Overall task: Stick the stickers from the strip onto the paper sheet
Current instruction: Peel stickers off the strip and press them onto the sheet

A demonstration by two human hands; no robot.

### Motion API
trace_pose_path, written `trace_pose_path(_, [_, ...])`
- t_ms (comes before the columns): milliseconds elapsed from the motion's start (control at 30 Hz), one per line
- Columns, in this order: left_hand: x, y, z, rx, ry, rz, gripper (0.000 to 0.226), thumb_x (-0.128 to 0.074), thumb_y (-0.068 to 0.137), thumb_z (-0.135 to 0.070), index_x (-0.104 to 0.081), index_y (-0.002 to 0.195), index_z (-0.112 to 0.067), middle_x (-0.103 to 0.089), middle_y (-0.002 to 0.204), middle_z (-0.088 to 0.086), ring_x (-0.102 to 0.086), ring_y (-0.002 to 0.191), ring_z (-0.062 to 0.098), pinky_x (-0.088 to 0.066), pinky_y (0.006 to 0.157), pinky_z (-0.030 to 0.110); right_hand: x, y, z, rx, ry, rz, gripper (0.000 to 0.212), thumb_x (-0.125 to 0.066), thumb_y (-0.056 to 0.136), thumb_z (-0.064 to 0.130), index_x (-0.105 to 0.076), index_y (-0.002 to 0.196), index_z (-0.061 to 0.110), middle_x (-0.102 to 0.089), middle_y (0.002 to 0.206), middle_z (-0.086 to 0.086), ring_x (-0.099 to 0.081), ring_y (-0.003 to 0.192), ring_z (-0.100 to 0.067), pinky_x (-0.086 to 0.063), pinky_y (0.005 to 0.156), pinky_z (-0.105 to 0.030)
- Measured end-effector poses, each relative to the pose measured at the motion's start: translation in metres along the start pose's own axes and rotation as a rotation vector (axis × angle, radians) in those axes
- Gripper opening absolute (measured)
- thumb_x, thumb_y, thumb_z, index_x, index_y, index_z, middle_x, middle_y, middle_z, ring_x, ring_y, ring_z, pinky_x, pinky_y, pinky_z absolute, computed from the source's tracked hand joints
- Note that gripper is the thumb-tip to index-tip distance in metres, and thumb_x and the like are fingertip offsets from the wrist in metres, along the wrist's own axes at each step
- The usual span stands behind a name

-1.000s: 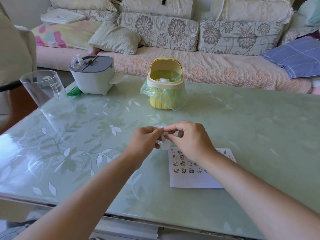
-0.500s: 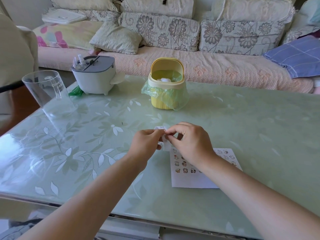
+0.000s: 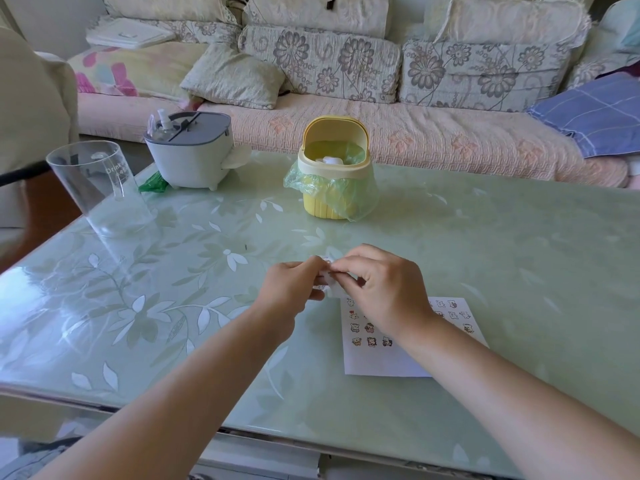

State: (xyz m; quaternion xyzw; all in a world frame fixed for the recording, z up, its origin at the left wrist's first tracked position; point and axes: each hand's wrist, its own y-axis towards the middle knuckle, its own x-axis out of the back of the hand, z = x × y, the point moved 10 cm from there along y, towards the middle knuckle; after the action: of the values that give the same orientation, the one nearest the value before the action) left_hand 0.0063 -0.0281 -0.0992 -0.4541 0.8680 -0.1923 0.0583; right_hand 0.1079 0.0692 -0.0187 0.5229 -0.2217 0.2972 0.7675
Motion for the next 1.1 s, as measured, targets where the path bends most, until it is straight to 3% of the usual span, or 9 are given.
trace_pose_path(100, [-0.002,0.001,0.002,0.011,-0.015,0.001,0.018,-0.061,0.087,-0.027,-0.067,0.073,-0.018,-0.068,0.066,-0.008,-0.061,0.064,0.014,-0.032,0.053,0.022,-0.002,0.0,-0.003,-0.029,0.025,0.032,0.004,-0.076,0.085,0.028,-0.079,0.086,0.03,-0.067,0.087,0.015,-0.052,0.061,-0.002,-0.042,0.053,-0.02])
trace_pose_path(233, [-0.002,0.001,-0.006,-0.089,0.081,-0.028,0.021,-0.058,0.093,-0.029,-0.072,0.082,-0.017,-0.07,0.075,-0.004,-0.058,0.063,0.014,-0.039,0.05,0.017,-0.013,-0.002,-0.024,-0.245,0.175,0.147,0.006,-0.077,0.085,0.027,-0.077,0.084,0.032,-0.064,0.09,0.018,-0.056,0.06,-0.009,-0.046,0.059,-0.024])
trace_pose_path(400, [-0.002,0.007,-0.004,-0.168,0.242,-0.084,0.028,-0.056,0.093,-0.034,-0.072,0.078,-0.017,-0.074,0.084,0.005,-0.057,0.06,0.016,-0.045,0.06,0.026,-0.011,-0.014,-0.051,-0.543,0.383,0.207,0.01,-0.076,0.087,0.023,-0.077,0.08,0.03,-0.065,0.066,0.021,-0.054,0.053,-0.004,-0.046,0.058,-0.023])
trace_pose_path(533, [-0.009,0.006,-0.01,-0.296,0.599,-0.115,0.034,-0.051,0.094,-0.044,-0.066,0.076,-0.02,-0.064,0.067,-0.002,-0.053,0.055,0.016,-0.041,0.055,0.027,-0.004,-0.025,-0.064,-0.705,0.514,0.237,0.011,-0.076,0.087,0.017,-0.077,0.079,0.024,-0.07,0.068,0.003,-0.062,0.057,-0.012,-0.056,0.063,-0.038])
trace_pose_path(600, [-0.015,-0.003,-0.019,-0.402,0.811,-0.176,0.031,-0.048,0.094,-0.05,-0.063,0.084,-0.025,-0.061,0.077,-0.008,-0.056,0.065,0.014,-0.043,0.057,0.027,0.0,-0.034,-0.07,-0.764,0.534,0.271,0.009,-0.076,0.087,0.014,-0.077,0.08,0.02,-0.07,0.069,-0.002,-0.06,0.056,-0.012,-0.055,0.061,-0.037])
trace_pose_path(700, [-0.024,-0.018,-0.027,-0.502,0.886,-0.23,0.034,-0.05,0.092,-0.058,-0.054,0.109,-0.029,-0.053,0.103,-0.009,-0.058,0.085,0.016,-0.048,0.067,0.032,0.009,-0.045,-0.079,-0.82,0.518,0.314,0.004,-0.076,0.087,0.013,-0.077,0.084,0.016,-0.072,0.073,-0.012,-0.058,0.056,-0.014,-0.053,0.057,-0.031])
trace_pose_path(833, [-0.039,-0.038,-0.042,-0.693,0.959,-0.292,0.039,-0.056,0.091,-0.05,-0.045,0.119,-0.026,-0.047,0.111,-0.009,-0.055,0.095,0.015,-0.039,0.061,0.03,0.019,-0.061,-0.09,-0.888,0.519,0.357,0.003,-0.076,0.087,0.012,-0.076,0.086,0.015,-0.07,0.071,0.0,-0.057,0.054,-0.013,-0.05,0.049,-0.024])
trace_pose_path(1000, [-0.082,-0.051,-0.038,-0.939,0.951,-0.062,0.019,-0.063,0.089,-0.033,-0.059,0.107,-0.026,-0.047,0.094,-0.013,-0.053,0.091,0.013,-0.036,0.062,0.025,0.032,-0.08,-0.106,-0.925,0.443,0.425,0.002,-0.075,0.088,0.017,-0.075,0.087,0.018,-0.066,0.061,0.01,-0.058,0.054,-0.01,-0.046,0.05,-0.025])
trace_pose_path(1100, [-0.111,-0.056,-0.025,-0.993,0.958,0.105,0.017,-0.065,0.089,-0.029,-0.064,0.105,-0.026,-0.055,0.098,-0.01,-0.055,0.093,0.013,-0.041,0.066,0.026,0.039,-0.091,-0.117,-0.933,0.363,0.47,0.003,-0.075,0.087,0.018,-0.075,0.083,0.019,-0.065,0.061,0.007,-0.054,0.048,-0.008,-0.041,0.045,-0.02])
